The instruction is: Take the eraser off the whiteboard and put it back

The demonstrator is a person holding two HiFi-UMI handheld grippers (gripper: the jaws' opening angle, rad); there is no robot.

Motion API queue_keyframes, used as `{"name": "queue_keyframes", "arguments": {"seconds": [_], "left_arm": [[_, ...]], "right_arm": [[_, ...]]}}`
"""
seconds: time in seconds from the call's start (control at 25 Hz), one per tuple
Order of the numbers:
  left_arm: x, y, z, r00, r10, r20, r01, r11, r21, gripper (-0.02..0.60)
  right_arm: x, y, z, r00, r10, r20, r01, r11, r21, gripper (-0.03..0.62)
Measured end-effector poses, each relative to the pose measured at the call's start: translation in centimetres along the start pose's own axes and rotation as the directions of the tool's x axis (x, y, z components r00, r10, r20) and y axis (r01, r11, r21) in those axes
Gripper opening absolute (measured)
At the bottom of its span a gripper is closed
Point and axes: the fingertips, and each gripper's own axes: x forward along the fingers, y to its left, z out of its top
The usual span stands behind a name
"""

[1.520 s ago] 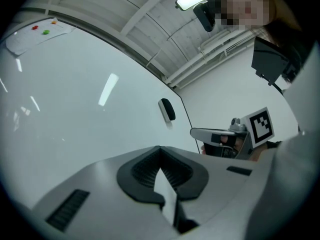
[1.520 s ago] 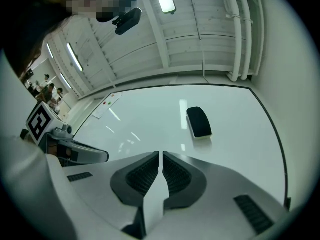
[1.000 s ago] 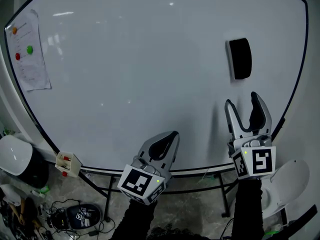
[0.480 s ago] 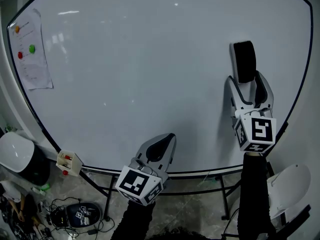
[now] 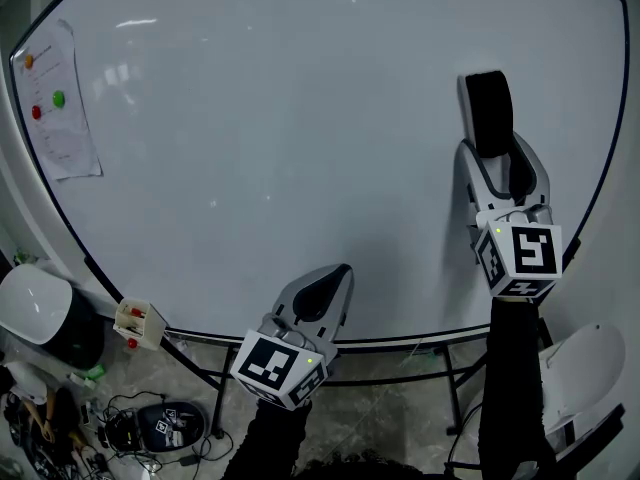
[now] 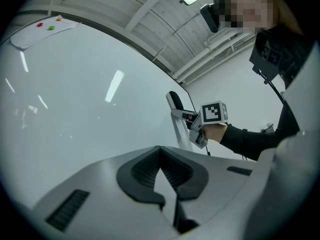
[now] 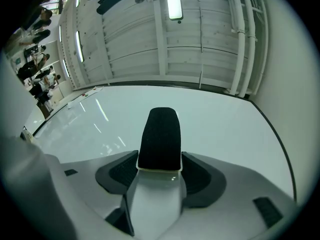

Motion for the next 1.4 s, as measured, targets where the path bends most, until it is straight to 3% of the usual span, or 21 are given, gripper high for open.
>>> {"name": "queue_keyframes", "arguments": {"seconds": [0.56,0.96,1.4], "left_arm": [[-0.1,0.5,-0.5,1.0,0.016,-0.007,-0.016,1.0,-0.013,0.006],[0.0,0.5,-1.1,1.0,-0.005,-0.023,0.004,1.0,-0.018,0.006],[0.3,0.2,-1.2,1.0,-0.028,-0.011,0.028,0.999,-0.032,0.006]], "right_arm": [[-1.6,0.2,0.0,1.0,0.021,-0.002,-0.021,1.0,0.012,0.276],[-7.8,2.0,1.5,0.999,0.032,0.018,-0.032,0.999,0.031,0.276],[-13.9,1.3,2.0,0.999,-0.03,-0.014,0.032,0.994,0.107,0.276]]}}
